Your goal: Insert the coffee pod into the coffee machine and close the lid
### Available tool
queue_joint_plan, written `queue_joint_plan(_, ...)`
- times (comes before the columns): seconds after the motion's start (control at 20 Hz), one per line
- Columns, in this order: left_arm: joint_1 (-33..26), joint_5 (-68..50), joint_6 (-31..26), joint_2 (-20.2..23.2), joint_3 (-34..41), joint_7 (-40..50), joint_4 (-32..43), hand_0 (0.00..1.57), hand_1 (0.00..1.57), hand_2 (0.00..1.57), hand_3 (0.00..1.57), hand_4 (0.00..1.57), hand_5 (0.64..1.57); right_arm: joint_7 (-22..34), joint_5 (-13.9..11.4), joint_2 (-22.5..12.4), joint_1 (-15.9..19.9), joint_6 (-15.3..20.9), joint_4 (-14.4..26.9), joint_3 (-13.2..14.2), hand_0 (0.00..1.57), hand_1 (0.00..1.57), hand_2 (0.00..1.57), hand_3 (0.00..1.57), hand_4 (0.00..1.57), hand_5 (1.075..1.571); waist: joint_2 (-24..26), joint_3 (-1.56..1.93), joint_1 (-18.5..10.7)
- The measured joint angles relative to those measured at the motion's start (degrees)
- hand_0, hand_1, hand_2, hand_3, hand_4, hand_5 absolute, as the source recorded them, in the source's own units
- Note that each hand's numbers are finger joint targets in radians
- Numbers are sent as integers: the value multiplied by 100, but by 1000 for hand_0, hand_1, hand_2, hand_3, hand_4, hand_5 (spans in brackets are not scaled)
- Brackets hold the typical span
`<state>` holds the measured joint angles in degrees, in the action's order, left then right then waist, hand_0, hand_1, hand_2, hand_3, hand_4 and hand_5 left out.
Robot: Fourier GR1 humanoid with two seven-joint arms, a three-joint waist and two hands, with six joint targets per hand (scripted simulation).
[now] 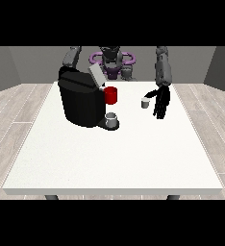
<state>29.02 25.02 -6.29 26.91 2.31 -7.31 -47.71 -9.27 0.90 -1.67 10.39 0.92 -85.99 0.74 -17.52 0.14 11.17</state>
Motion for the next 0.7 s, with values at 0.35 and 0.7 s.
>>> queue_joint_plan(0.35, 265, 255, -69, 9, -58, -258, 378, 0, 0, 321, 0, 0, 1571, -50, -79, 2, 161, 113, 206, 55, 0, 0, 0, 0, 323, 1571, -41, 49, -81)
queue_joint_plan(0.7, 435, 420, -92, 9, -71, -425, 526, 1020, 1020, 1094, 938, 0, 1571, -134, 43, -78, 356, 136, 578, 318, 0, 0, 0, 0, 409, 1571, -56, 57, -169)
